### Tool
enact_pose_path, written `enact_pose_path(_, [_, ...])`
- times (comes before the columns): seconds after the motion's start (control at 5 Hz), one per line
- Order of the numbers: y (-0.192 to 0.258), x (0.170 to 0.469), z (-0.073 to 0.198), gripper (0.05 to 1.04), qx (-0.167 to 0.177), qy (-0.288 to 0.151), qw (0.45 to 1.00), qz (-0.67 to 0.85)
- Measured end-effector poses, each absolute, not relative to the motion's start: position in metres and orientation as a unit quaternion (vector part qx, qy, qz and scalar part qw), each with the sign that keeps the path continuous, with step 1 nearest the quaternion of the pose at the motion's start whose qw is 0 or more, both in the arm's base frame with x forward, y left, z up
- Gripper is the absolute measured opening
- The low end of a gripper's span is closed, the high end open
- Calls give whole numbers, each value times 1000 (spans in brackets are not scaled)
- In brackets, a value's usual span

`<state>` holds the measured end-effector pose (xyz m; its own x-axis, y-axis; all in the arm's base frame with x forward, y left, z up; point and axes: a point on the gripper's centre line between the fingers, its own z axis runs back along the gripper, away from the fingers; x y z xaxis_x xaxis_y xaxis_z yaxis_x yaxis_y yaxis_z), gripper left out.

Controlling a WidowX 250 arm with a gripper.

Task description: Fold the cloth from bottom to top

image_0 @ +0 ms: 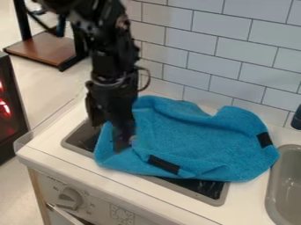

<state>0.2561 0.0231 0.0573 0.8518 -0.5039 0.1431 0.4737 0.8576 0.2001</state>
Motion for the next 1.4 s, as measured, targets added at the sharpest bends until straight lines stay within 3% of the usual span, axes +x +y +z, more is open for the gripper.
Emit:
enact_pose_path(0.4, [-9, 247, 36, 999, 74, -46, 886, -455])
enact_pose_path(0.8, [-38, 256, 24, 1000, 52, -36, 854, -516])
enact_pose_path(1.4, [-42, 279, 4, 999, 55, -20, 857, -513])
